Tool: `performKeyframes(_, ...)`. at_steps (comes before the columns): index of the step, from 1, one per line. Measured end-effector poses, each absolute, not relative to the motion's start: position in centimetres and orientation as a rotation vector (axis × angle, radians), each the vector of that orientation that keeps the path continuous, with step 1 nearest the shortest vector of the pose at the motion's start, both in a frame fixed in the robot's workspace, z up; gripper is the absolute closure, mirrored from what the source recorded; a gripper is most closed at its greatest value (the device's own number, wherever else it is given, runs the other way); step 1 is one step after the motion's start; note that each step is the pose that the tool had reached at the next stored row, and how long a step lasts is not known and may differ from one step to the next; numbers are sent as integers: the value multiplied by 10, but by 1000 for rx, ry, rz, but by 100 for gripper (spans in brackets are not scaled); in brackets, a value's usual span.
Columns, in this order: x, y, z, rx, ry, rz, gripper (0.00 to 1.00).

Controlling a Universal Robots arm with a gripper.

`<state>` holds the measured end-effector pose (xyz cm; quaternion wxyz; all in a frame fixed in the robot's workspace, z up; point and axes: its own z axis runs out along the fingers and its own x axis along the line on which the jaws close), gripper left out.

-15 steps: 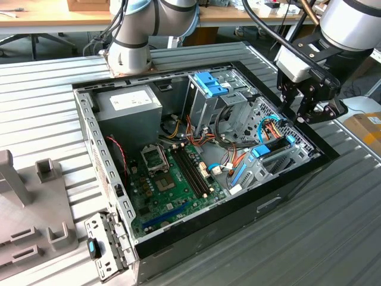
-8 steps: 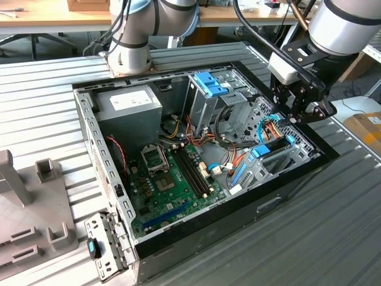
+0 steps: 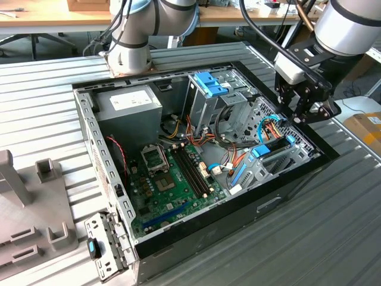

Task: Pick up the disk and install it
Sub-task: 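Insert the second disk wire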

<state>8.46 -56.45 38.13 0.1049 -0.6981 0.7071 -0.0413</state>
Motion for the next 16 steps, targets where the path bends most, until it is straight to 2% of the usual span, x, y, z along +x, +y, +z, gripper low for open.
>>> performKeyframes(9,85,-565,375,-2061,2087,-117,60)
performKeyframes(10,85,-565,375,-2060,2087,-117,62)
performKeyframes(11,85,-565,375,-2060,2087,-117,69)
performKeyframes(16,85,-565,375,-2060,2087,-117,71)
